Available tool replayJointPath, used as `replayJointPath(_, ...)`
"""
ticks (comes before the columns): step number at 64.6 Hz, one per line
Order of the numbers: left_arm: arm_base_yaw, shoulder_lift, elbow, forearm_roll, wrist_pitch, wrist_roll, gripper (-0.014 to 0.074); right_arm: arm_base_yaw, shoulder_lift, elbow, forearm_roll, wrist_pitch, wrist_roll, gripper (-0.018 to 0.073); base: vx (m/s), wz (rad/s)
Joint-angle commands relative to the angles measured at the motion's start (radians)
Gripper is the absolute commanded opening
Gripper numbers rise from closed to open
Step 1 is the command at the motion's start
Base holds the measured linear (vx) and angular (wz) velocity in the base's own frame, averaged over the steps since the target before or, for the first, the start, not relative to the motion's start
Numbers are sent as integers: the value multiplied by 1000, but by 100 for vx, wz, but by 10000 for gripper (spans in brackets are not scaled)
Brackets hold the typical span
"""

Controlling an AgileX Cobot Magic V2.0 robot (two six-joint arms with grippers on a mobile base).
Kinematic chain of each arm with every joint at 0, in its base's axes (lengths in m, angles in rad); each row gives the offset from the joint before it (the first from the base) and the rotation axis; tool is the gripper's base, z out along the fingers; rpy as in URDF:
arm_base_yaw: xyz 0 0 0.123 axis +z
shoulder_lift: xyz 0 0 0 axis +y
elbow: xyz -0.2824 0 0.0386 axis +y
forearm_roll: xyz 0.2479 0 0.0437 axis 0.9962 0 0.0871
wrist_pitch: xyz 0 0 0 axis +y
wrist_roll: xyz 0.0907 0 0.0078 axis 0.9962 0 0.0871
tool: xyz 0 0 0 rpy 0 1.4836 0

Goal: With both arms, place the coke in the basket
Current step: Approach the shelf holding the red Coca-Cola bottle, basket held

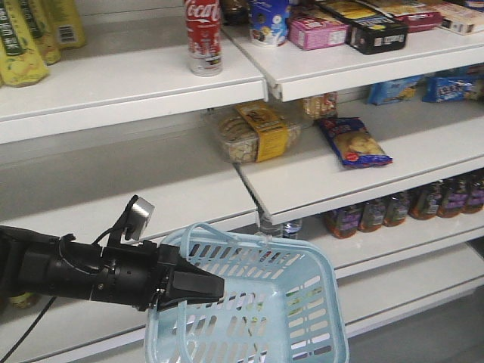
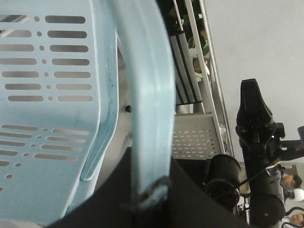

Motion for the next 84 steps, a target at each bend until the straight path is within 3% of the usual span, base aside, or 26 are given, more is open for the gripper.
replayJointPath(1,-4,-44,-19,-67,81,7,-6,-3,-14,11,-2,-78,-4,-10,8,51)
replayJointPath(42,-4,-44,-19,-67,81,7,-6,-3,-14,11,-2,-78,-4,-10,5,42)
replayJointPath(84,-4,-44,-19,-67,81,7,-6,-3,-14,11,-2,-78,-4,-10,5,10)
